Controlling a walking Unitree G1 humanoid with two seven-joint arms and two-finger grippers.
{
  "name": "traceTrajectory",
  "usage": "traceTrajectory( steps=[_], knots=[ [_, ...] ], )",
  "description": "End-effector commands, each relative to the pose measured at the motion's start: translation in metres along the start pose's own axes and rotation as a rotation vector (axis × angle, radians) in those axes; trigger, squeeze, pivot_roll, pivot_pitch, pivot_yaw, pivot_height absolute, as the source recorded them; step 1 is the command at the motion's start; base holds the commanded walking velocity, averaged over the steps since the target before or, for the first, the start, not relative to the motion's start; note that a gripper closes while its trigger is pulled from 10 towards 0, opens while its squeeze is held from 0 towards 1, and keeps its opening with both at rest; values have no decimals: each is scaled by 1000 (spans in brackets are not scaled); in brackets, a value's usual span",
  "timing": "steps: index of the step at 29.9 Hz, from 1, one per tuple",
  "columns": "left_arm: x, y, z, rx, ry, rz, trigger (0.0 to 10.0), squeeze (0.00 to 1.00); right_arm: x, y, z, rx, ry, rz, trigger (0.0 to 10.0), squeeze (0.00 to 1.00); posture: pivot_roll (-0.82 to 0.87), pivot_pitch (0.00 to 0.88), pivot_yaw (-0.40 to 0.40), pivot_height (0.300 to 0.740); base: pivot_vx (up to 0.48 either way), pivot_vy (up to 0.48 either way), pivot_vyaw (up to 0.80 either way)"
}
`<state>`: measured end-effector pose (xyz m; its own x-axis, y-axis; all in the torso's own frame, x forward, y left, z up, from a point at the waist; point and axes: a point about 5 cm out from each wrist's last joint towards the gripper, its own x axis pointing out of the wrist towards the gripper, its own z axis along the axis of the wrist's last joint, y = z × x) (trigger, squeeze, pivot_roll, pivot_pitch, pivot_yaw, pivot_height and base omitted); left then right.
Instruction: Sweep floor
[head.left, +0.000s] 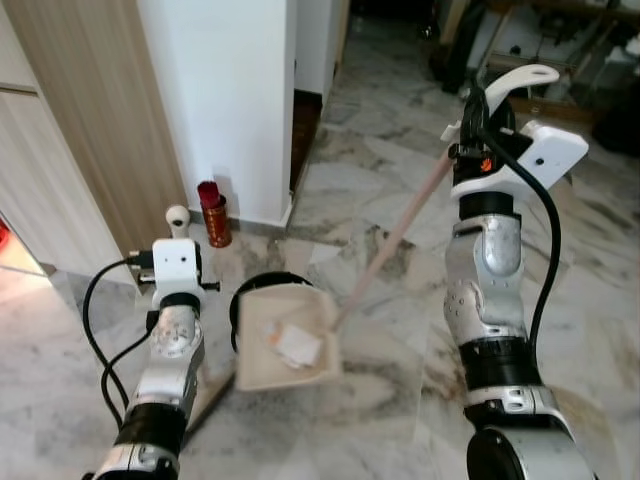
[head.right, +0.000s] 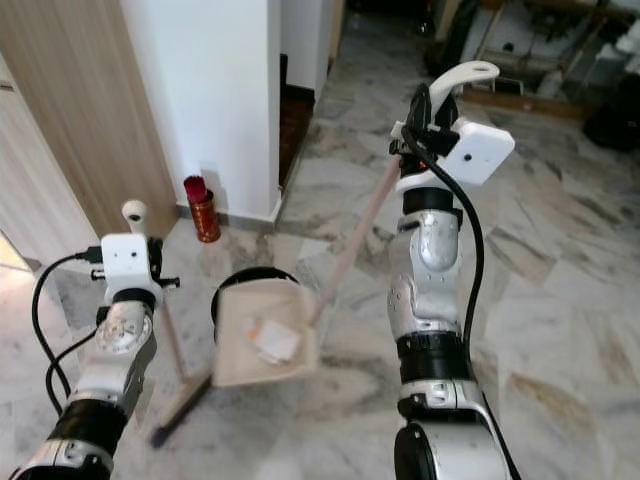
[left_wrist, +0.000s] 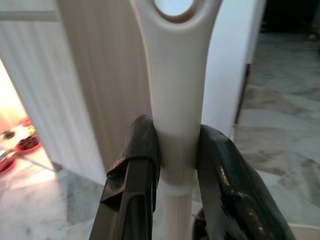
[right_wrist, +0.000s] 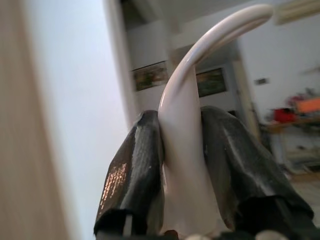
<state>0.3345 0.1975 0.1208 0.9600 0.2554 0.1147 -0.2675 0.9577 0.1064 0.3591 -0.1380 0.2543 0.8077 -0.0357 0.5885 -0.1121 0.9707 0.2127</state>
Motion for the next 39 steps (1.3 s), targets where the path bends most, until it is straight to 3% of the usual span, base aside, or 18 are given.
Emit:
traceTrajectory(
  steps=[1,20,23,39],
  knots=[
    [4,0,10,1,-48,3,10000,0,6,2,14,19,-69,1,10000,0,156,0,-69,740,375,0,0],
    [3,0,10,1,-48,4,10000,0,6,2,15,20,-70,3,10000,0,157,0,-69,740,375,0,0],
    [2,2,5,1,-31,25,10000,0,9,12,21,38,-88,57,10000,0,157,0,-79,740,0,0,0],
    [1,6,1,-9,-10,52,10000,0,8,13,21,41,-78,68,10000,0,156,0,-81,740,0,58,0]
  ],
)
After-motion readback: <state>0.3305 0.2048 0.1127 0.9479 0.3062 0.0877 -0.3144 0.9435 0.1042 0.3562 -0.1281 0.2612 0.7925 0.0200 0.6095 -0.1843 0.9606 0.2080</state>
